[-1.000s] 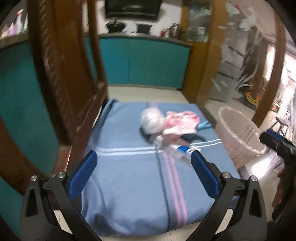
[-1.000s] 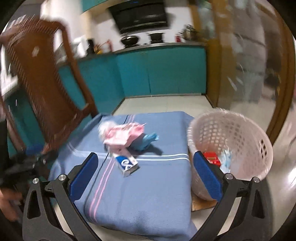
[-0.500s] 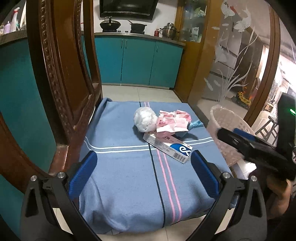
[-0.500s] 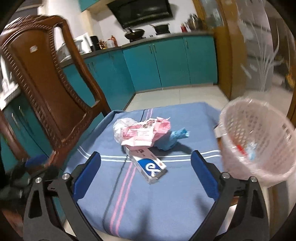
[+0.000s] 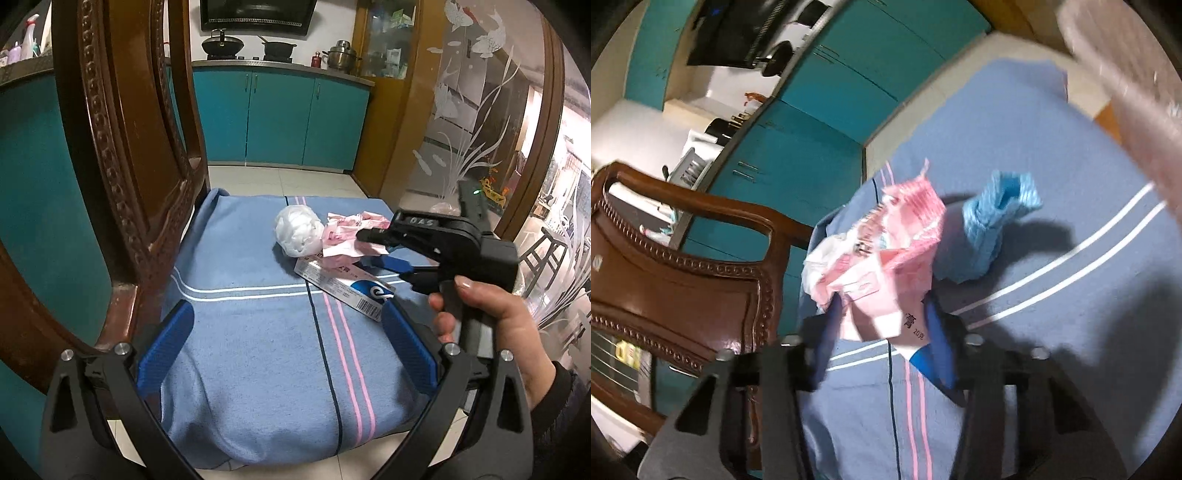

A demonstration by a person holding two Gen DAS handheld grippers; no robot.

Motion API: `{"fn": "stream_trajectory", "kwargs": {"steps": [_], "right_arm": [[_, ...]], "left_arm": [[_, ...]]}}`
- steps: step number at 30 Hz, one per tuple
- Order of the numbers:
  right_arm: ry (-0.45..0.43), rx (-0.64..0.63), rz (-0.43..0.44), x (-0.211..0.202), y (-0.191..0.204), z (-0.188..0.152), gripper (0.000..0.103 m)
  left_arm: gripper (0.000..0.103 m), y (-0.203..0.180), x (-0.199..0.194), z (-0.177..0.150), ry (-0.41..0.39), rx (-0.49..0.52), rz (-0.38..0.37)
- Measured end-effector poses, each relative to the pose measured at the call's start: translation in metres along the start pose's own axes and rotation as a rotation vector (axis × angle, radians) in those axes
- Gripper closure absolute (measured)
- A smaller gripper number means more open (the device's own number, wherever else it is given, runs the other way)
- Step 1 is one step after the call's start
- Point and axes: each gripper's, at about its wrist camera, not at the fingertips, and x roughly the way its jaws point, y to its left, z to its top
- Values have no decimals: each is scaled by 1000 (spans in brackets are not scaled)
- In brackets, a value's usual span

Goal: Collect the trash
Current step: 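Grasp the pink paper with the right gripper while the left gripper approaches the white plastic ball, then grasp the white plastic ball with the left gripper while the right gripper holds the pink paper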

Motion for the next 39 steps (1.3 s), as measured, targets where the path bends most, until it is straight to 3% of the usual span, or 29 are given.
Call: {"fn": "stream_trajectory", "kwargs": {"steps": [2,4,8,11,17,22,24,25,26,27,29,31,37,39], "right_arm": [[26,19,56,3,-4,1,87],[11,-9,64,-4,1,2,94],[-60,-101,130,-49,24,3,96],[-172,-234,164,-103,48,-3,96],[-397,-444,43,-187,64,-22,96],[-428,-532,-42,-197,64,-21,96],[-410,-514,-38,-198,57,-19,96],[-404,-515,-39,-199,54,-18,96],[-400,-520,-44,-199,51,-18,96],[-394,-531,-50,-199,51,-18,96],[-388,-543,-54,-197,50,-20,96],[-373,-558,-69,-194,52,-21,96],[-301,-649,-142,-180,60,-40,96],[-270,-666,-154,-175,62,-48,96]], "left_arm": [[2,0,2,0,0,-2,2],[2,-1,3,0,-1,0,2],[2,-5,9,2,-9,17,6],[2,-10,24,8,-11,30,7],[2,-14,96,41,51,-2,34],[3,-21,174,66,125,-7,77],[4,-20,196,68,160,-29,52],[12,-18,205,69,178,-45,46],[50,-14,211,69,199,-64,37],[68,-11,214,68,224,-83,30],[73,-7,201,66,207,-108,31],[74,-11,176,66,169,-61,35],[71,-29,47,50,-6,74,20],[70,-29,21,44,-33,72,21]]}}
